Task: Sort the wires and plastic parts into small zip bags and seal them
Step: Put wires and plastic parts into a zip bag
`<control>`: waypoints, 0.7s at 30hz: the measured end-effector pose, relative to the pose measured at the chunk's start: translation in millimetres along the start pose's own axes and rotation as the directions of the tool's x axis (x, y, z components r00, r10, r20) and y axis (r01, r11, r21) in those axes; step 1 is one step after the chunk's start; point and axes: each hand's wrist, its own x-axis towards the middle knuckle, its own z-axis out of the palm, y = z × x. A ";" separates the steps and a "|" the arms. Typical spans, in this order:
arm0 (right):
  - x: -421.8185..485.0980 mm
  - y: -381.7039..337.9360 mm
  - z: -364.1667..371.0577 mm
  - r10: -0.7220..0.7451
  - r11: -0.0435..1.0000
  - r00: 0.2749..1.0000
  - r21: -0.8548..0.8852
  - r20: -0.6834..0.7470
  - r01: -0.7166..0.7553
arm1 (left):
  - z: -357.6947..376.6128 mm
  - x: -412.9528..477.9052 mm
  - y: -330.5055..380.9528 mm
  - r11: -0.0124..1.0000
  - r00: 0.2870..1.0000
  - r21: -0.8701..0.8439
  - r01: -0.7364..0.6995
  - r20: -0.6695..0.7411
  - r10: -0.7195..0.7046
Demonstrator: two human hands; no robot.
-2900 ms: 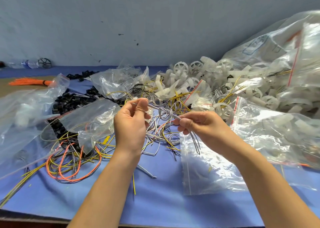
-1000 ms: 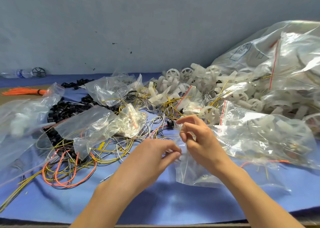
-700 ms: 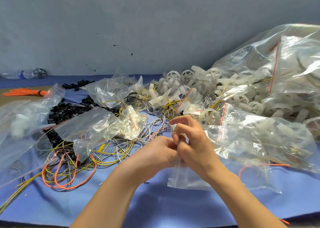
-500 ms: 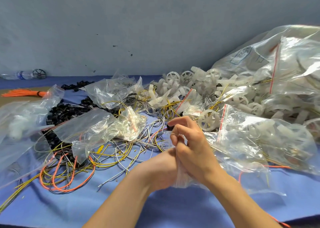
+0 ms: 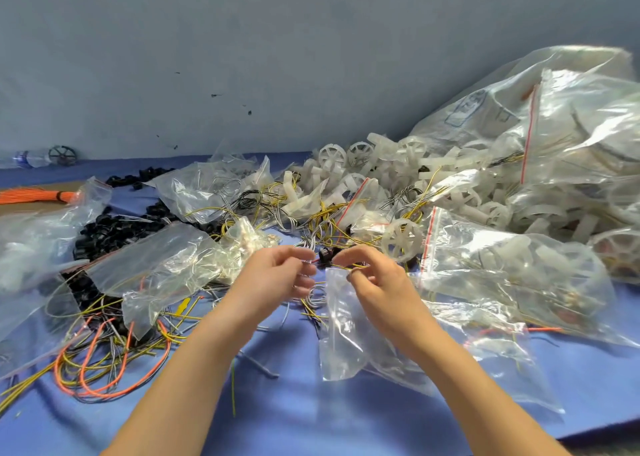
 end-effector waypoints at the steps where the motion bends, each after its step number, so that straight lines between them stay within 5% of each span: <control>1: 2.2 0.1 -2.7 0.024 0.999 1.000 0.026 -0.011 -0.023 | -1.2 8.2 -0.3 0.999 0.997 0.031 -0.029 -0.066 0.031; 7: 18.6 0.7 -13.3 0.146 0.972 0.983 0.202 -0.110 -0.122 | 15.6 79.9 6.6 0.894 0.954 0.429 -0.132 -0.192 0.232; 10: 24.3 3.8 -14.0 0.181 0.947 0.971 0.295 -0.155 -0.129 | 26.3 116.7 8.9 0.694 0.959 0.705 -0.143 -0.075 0.273; 14: 31.7 7.5 -12.4 0.250 0.896 0.951 0.416 -0.179 -0.157 | 30.1 149.0 2.6 0.350 0.991 0.933 -0.082 0.038 0.131; 21: 38.6 7.8 -5.4 0.283 0.866 0.938 0.473 -0.198 -0.162 | 32.1 158.8 -5.0 0.581 1.000 0.814 0.003 0.003 -0.009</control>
